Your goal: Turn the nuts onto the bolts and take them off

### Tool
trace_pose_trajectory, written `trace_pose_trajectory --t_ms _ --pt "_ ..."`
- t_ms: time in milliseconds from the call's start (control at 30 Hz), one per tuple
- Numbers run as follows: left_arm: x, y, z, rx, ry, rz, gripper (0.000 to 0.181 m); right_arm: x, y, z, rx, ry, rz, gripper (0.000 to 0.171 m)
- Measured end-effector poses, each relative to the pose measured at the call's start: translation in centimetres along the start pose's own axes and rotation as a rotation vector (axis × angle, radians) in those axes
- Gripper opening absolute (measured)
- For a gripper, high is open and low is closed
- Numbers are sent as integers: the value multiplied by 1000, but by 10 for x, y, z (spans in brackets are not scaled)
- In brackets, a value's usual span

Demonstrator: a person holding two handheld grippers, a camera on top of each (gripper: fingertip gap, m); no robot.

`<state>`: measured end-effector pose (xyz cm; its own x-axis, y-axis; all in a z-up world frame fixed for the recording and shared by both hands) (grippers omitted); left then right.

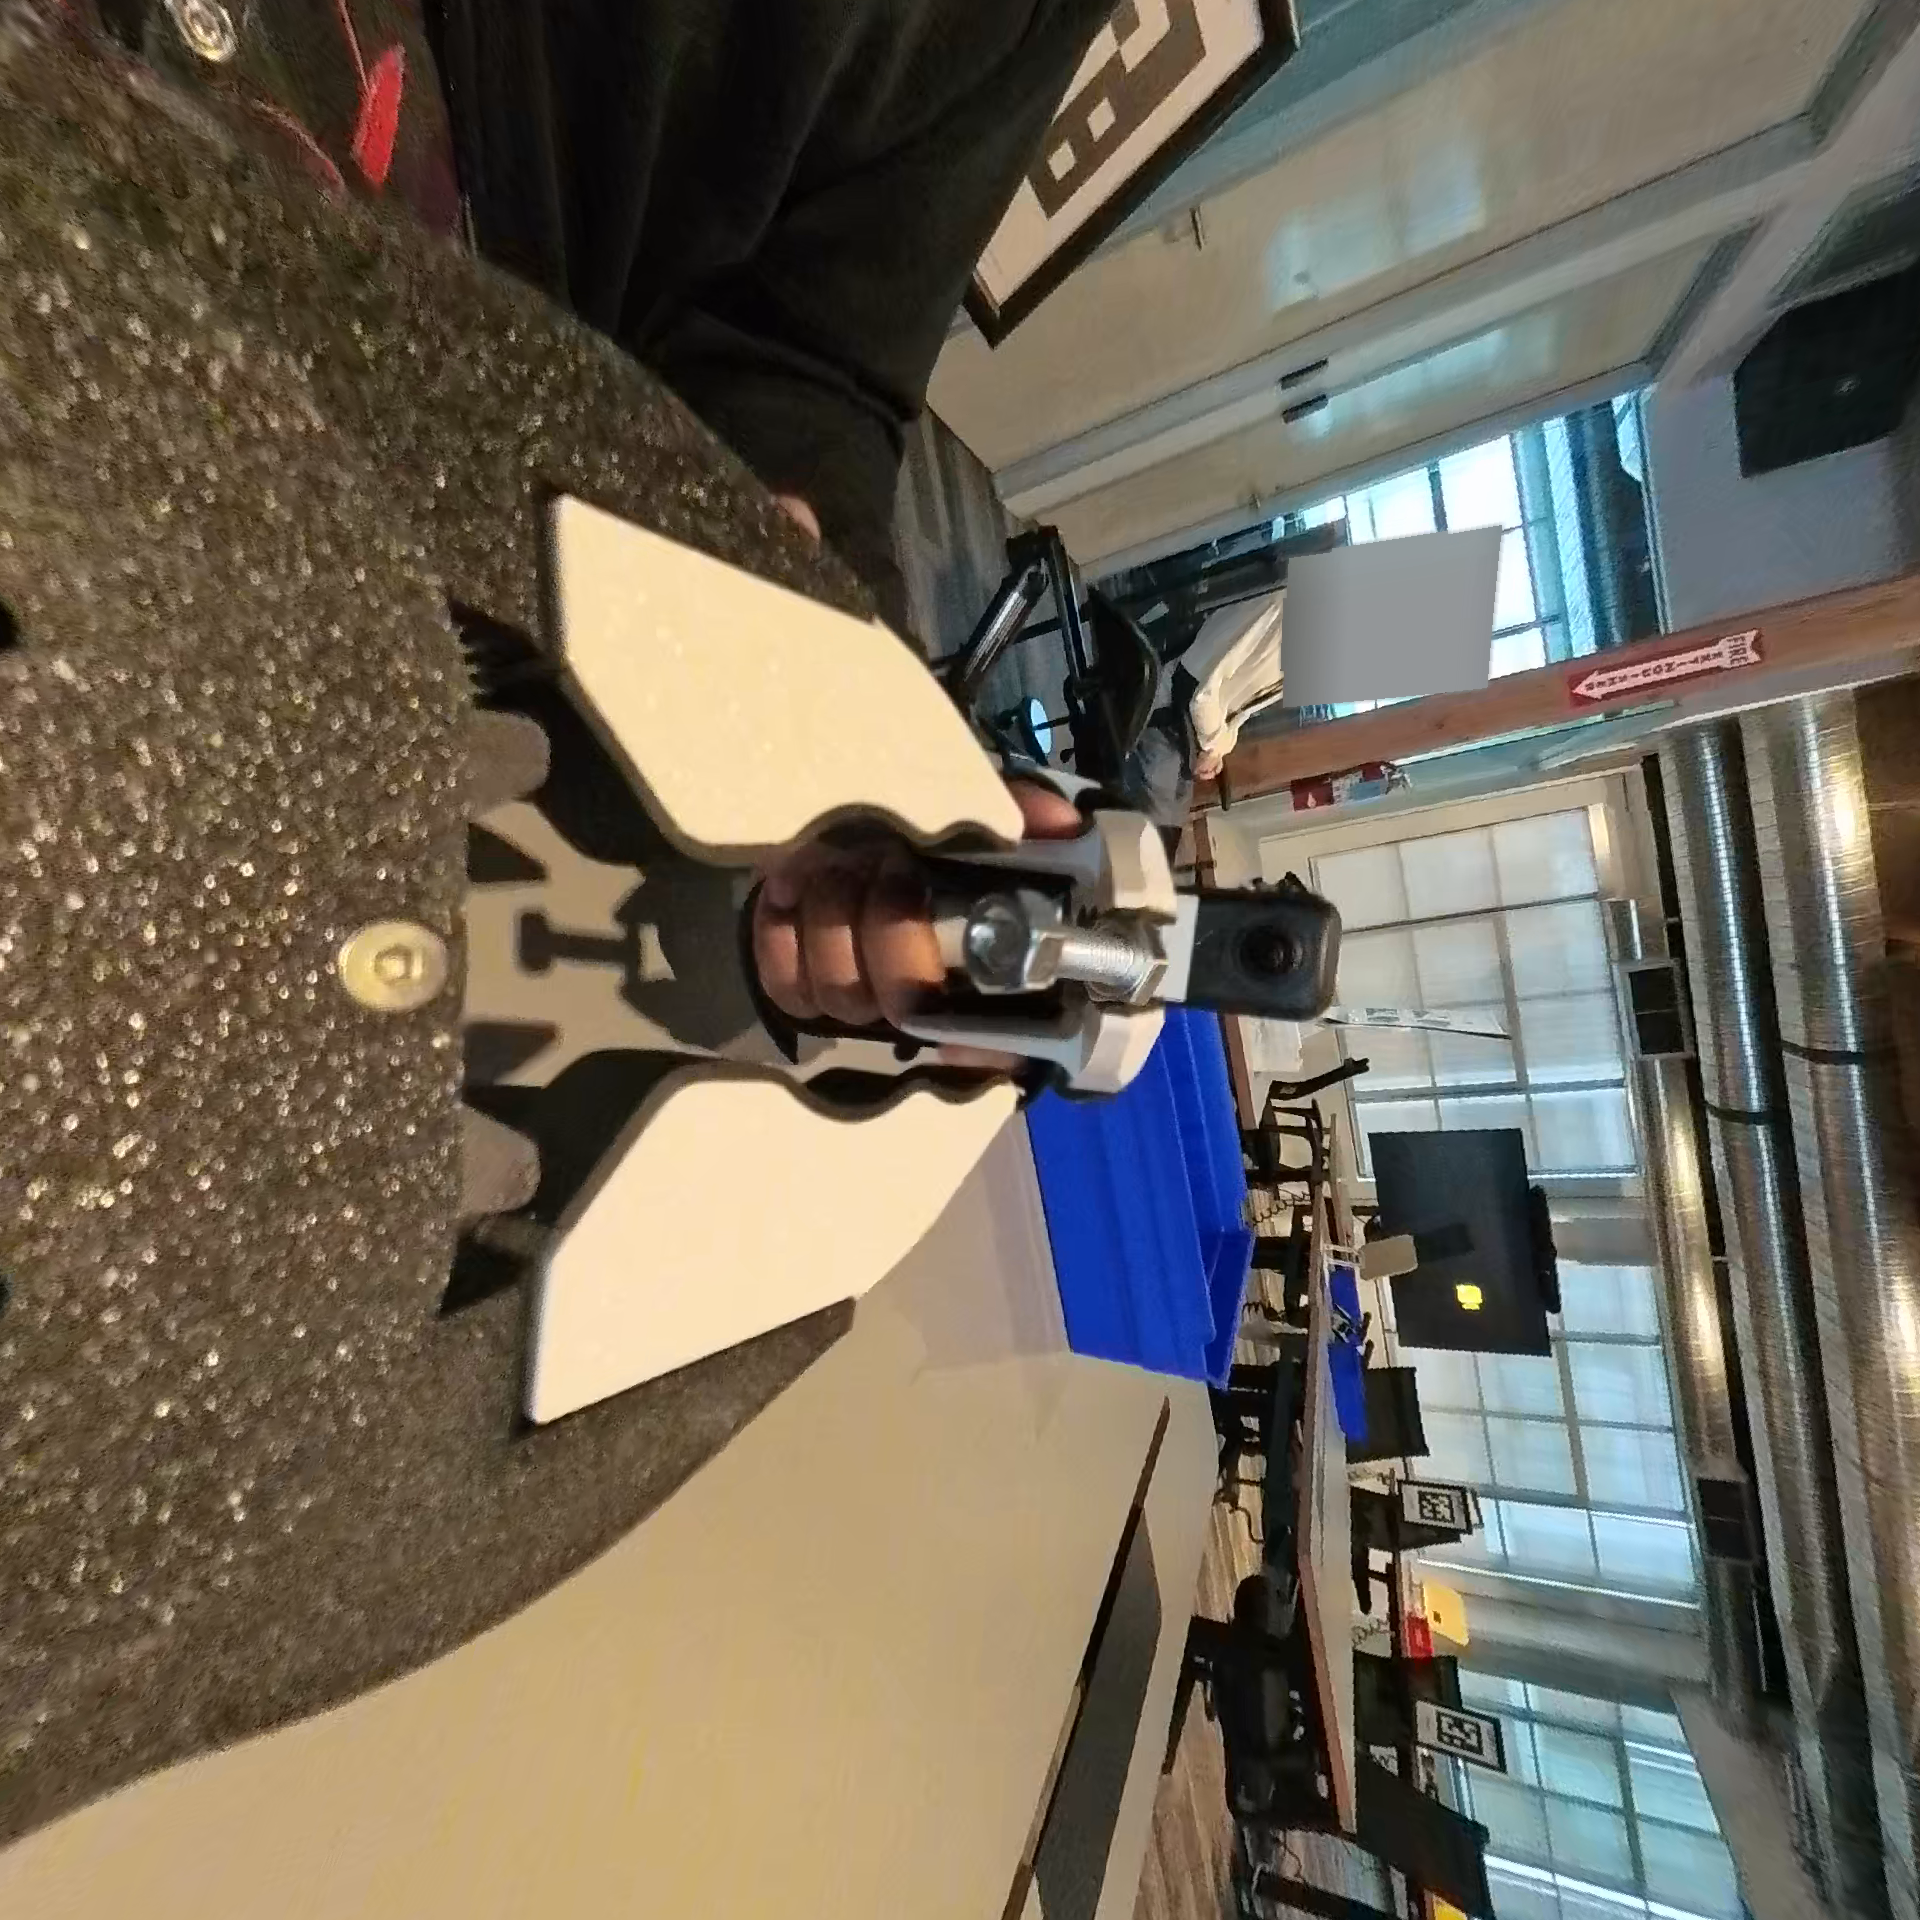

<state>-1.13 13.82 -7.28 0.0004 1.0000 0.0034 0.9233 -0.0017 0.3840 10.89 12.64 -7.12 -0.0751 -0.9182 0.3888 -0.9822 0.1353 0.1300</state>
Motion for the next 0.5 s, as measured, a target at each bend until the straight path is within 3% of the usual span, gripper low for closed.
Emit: trace_pose_trajectory --t_ms 100,267,433,500 --pt "1 1 2 20 -3 -6 17 3 -2 -1 -15 -58 11 18" --pt "6 0 8 31 -89 -8 16 4 -4 1 31 -306 138 18" --pt "14 -1 21 57 -233 -9 17 3 -6 8 129 -731 299 18" --pt "14 -1 21 50 -237 -6 17 3 -6 9 121 -743 300 18"
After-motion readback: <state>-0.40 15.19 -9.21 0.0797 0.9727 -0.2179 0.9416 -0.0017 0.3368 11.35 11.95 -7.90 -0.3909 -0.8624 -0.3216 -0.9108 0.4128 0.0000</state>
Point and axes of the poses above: each gripper's, where its closed fingertips meet, y out along the fingers, z out of its underside, x = y × z across the jaws, the point moved 6 cm from there along -y, back along the fingers, and after that the axes turned 15 degrees about y, right-handed, at the moved point
